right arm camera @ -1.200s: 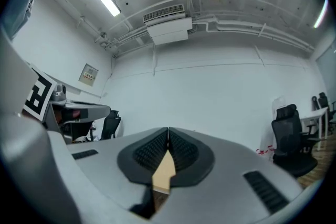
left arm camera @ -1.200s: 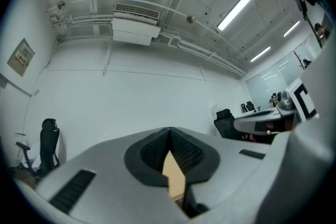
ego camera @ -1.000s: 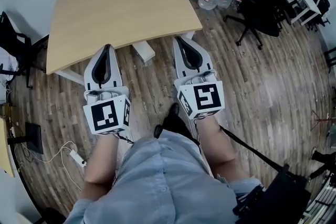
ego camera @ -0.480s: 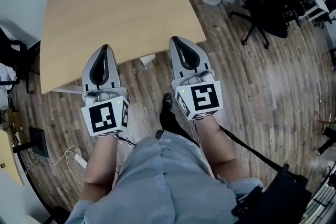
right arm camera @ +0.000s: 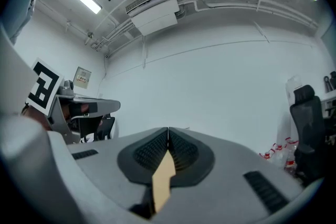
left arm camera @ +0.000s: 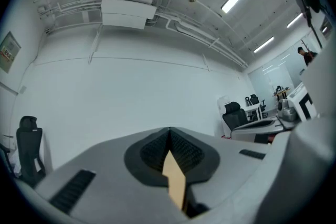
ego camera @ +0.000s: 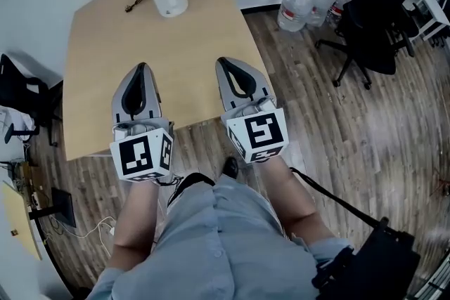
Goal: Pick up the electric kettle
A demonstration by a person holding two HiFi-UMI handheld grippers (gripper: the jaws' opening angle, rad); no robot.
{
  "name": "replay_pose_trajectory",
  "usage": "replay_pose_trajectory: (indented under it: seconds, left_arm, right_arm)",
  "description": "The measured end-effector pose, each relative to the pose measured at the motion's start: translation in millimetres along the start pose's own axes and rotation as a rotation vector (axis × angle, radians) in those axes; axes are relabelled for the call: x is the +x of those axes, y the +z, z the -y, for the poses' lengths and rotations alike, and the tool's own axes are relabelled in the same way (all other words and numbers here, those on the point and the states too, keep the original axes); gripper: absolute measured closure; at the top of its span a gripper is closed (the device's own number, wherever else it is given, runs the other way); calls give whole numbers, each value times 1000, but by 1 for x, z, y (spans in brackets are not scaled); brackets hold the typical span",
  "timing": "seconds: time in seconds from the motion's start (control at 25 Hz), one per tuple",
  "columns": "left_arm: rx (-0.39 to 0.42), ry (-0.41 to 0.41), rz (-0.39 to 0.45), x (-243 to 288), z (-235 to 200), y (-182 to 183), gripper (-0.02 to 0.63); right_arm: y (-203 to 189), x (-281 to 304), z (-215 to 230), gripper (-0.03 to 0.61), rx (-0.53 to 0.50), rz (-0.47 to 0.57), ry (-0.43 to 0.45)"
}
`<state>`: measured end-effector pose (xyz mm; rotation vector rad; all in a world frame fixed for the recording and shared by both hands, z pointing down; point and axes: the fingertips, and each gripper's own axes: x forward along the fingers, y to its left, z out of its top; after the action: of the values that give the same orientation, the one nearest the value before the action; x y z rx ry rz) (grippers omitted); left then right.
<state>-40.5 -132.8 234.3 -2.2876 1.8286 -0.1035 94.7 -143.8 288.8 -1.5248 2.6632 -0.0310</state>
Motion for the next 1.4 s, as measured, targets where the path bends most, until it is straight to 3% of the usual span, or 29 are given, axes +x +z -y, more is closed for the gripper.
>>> replay_pose_trajectory:
  seconds: [0.48,0.88,1.4]
  left_arm:
    - [11,46,10,43,-24,-10,614]
    - [-26,40,8,97,-61,-40,614]
    - [-102,32,-74,164,-121,-99,614]
  right_arm:
    - [12,63,17,577,-21,40,42]
    - [-8,136,19,577,-49,-32,38]
    - [-45,251,41,575,-37,-141,-5]
